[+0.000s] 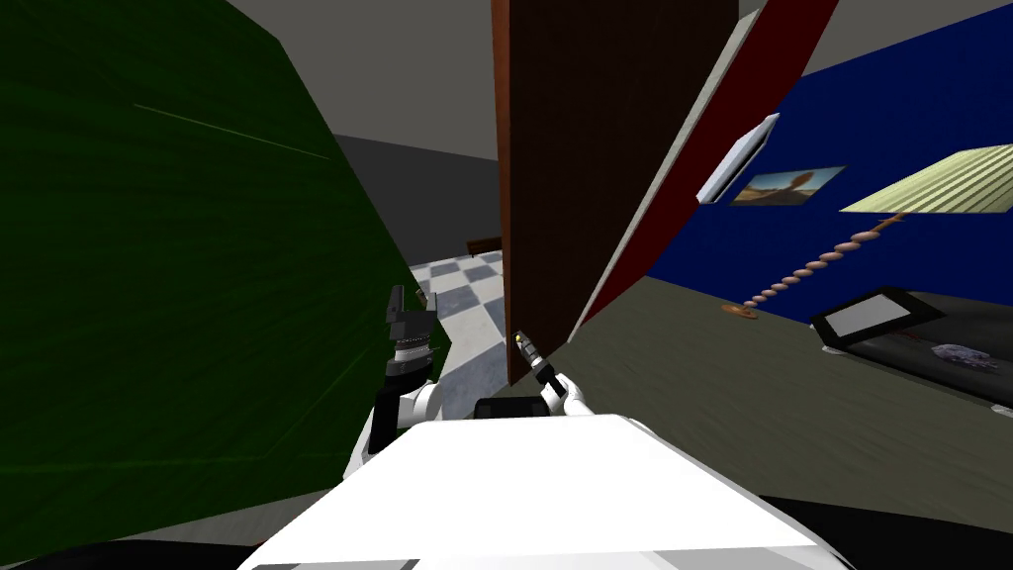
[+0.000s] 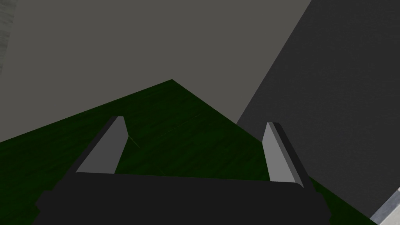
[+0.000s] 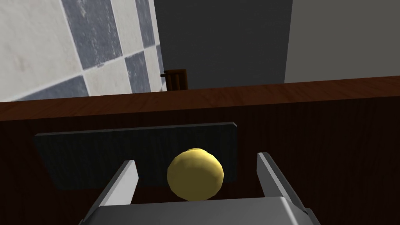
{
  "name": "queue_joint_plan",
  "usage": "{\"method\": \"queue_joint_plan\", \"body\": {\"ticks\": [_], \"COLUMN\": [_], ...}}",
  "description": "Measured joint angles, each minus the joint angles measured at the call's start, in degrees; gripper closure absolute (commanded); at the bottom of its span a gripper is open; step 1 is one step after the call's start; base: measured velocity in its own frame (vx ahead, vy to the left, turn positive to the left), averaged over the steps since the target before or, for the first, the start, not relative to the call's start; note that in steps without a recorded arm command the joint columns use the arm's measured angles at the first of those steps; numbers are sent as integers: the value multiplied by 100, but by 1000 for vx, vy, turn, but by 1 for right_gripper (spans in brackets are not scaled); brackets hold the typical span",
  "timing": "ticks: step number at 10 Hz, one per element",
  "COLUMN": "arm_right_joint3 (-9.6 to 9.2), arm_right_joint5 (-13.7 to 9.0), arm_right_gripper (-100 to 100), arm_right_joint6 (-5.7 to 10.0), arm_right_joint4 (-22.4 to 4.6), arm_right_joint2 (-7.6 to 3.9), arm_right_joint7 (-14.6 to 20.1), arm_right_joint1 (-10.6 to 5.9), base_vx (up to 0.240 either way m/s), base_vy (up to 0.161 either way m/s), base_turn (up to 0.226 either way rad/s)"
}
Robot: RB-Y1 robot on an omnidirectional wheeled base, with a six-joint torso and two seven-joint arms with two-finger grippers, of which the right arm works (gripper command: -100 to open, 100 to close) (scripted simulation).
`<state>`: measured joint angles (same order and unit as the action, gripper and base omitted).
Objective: Push the door open
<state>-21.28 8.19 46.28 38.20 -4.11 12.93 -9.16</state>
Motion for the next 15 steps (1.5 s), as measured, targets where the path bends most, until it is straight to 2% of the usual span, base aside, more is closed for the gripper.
{"method": "queue_joint_plan", "body": {"ticks": [6, 9, 10, 11, 13, 14, 15], "arm_right_joint3": [-1, 72, 137, 149, 232, 331, 424], "arm_right_joint5": [1, -28, -57, -61, -89, -135, -174], "arm_right_gripper": [100, 100, 100, 100, 100, 100, -100], "arm_right_joint6": [-12, -40, 33, 23, -97, -46, 0], "arm_right_joint4": [-2, -59, -231, -154, 81, -94, -139], "arm_right_joint2": [-1, -11, 22, 1, -30, -26, -43], "arm_right_joint7": [2, -77, -131, -142, -225, -269, -322], "arm_right_joint1": [-5, 45, -40, -19, 109, -17, -42], "base_vx": [4, 142, 120, 149, 163, 150, -32], "base_vy": [3, 101, 74, 79, 73, 89, 46], "base_turn": [0, -30, 0, -33, -77, -77, -50]}}
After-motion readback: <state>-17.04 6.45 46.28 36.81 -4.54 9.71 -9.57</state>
